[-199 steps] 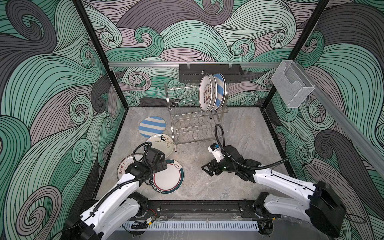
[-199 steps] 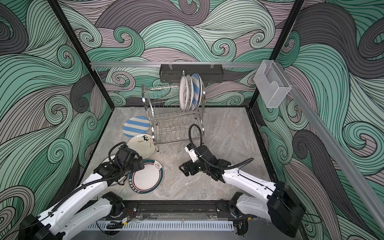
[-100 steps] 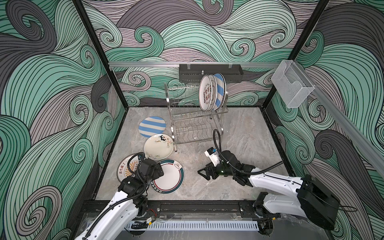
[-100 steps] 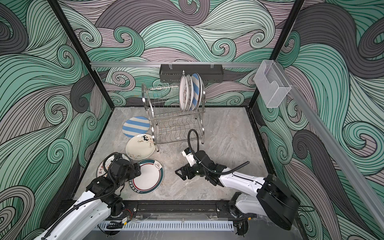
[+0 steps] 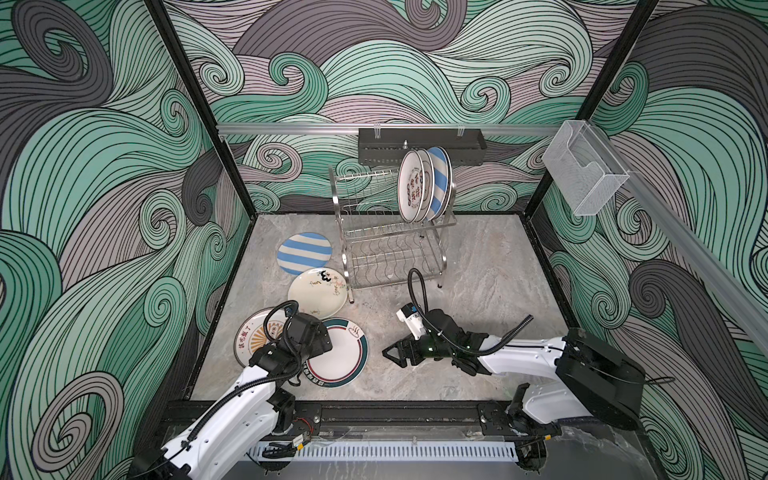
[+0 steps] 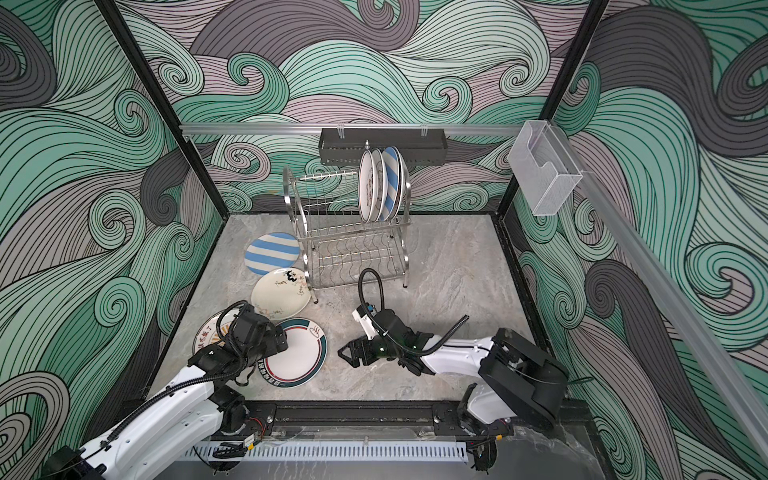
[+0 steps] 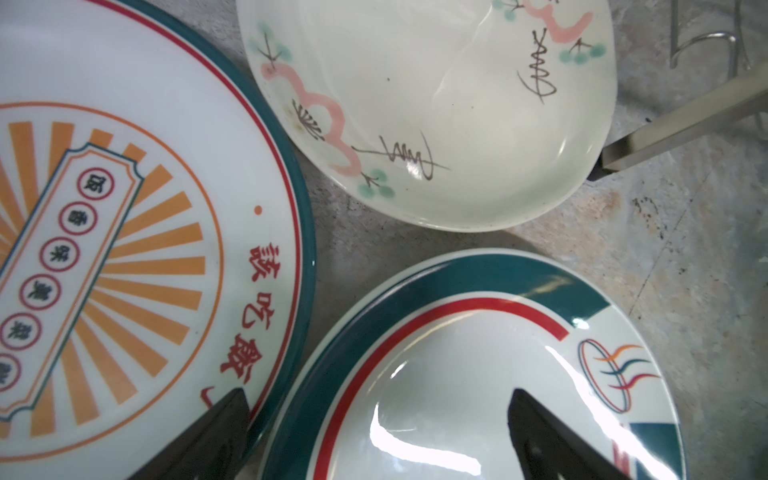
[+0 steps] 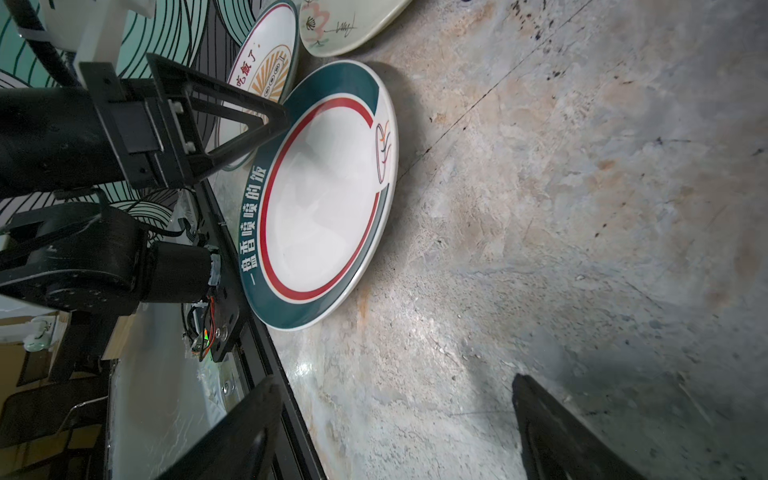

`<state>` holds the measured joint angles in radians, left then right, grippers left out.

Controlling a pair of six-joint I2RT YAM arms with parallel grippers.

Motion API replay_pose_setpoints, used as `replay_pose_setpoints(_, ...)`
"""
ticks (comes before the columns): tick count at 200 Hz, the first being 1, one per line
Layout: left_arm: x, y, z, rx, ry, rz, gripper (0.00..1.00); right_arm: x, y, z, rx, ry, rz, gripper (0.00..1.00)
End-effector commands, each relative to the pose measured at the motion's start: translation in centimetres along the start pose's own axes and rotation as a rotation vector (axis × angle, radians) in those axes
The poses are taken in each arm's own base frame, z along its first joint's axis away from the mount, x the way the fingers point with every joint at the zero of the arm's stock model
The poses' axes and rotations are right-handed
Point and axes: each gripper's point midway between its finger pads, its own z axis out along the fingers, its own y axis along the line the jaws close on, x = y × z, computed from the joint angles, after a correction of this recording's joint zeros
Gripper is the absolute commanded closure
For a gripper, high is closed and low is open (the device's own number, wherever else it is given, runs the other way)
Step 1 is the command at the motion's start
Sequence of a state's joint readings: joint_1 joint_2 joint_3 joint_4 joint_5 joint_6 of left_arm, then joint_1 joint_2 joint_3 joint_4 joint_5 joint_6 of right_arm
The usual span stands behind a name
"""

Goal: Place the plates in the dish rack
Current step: 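Move the right gripper toward the green-rimmed plate while the left gripper shifts, then lower the right gripper onto the green-rimmed plate's rim and close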

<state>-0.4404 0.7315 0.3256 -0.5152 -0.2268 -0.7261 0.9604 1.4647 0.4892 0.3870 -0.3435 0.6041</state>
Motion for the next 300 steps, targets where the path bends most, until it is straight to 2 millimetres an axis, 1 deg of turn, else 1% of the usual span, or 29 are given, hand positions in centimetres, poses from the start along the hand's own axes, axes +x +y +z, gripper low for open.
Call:
replay_pose_setpoints(1, -1.0, -1.9, -0.5, 0.084, -0.019, -0.011, 0.01, -1.3, 1.9, 1.0, -0.054, -0.018, -0.005, 0.14)
replay_pose_setpoints(17, -1.0, -2.0, -0.5, 0.098, -0.017, -0.012, 0.01, -1.4, 1.9, 1.9, -0.055, -0.001, 0.003, 0.14)
replay_pose_setpoints(43, -0.6, -2.8, -0.4, 0.149, -0.009, -0.016, 0.02, -1.3, 1.4, 3.4, -0.046, 0.016, 0.039, 0.15)
replay_pose_setpoints(67, -0.1, -3.3, -0.3, 0.189, 0.005, -0.011, 0.01, -1.1, 0.9, 4.7, -0.052, 0.027, 0.076, 0.17)
replay_pose_setpoints(75, -0.1, -3.4, -0.3, 0.193, 0.008, -0.01, 0.01, -1.2, 1.1, 5.0, -0.07, 0.025, 0.084, 0.18)
replay_pose_setpoints(127, 0.0, -3.7, -0.1, 0.2, 0.019, 0.002, 0.01, -0.7, 0.4, 5.7, -0.052, 0.037, 0.118, 0.2)
replay_pose_setpoints(176, 0.4, -4.1, 0.2, 0.218, 0.042, -0.002, 0.01, -0.2, 0.3, 7.3, -0.046, 0.076, 0.143, 0.23)
replay_pose_setpoints(212, 0.6, -4.1, 0.2, 0.23, 0.038, -0.006, 0.02, 0.2, -0.2, 7.9, 0.01, 0.108, 0.149, 0.25)
replay_pose_setpoints(236, 0.6, -4.1, 0.1, 0.242, 0.03, -0.008, 0.01, 0.5, -1.0, 8.0, 0.064, 0.126, 0.163, 0.31)
replay_pose_setpoints(248, 0.6, -4.2, 0.1, 0.249, 0.028, -0.01, 0.01, 0.6, -1.5, 8.2, 0.094, 0.133, 0.175, 0.39)
replay_pose_setpoints(258, 0.6, -4.2, 0.1, 0.256, 0.023, -0.01, 0.01, 0.9, -2.0, 8.3, 0.118, 0.143, 0.182, 0.4)
replay_pose_setpoints(271, 0.7, -4.2, 0.0, 0.263, 0.022, -0.011, 0.01, 1.1, -2.2, 8.6, 0.128, 0.156, 0.191, 0.42)
replay_pose_setpoints(300, 0.6, -4.4, -0.3, 0.282, 0.008, -0.009, 0.01, 1.4, -2.5, 9.2, 0.131, 0.172, 0.21, 0.54)
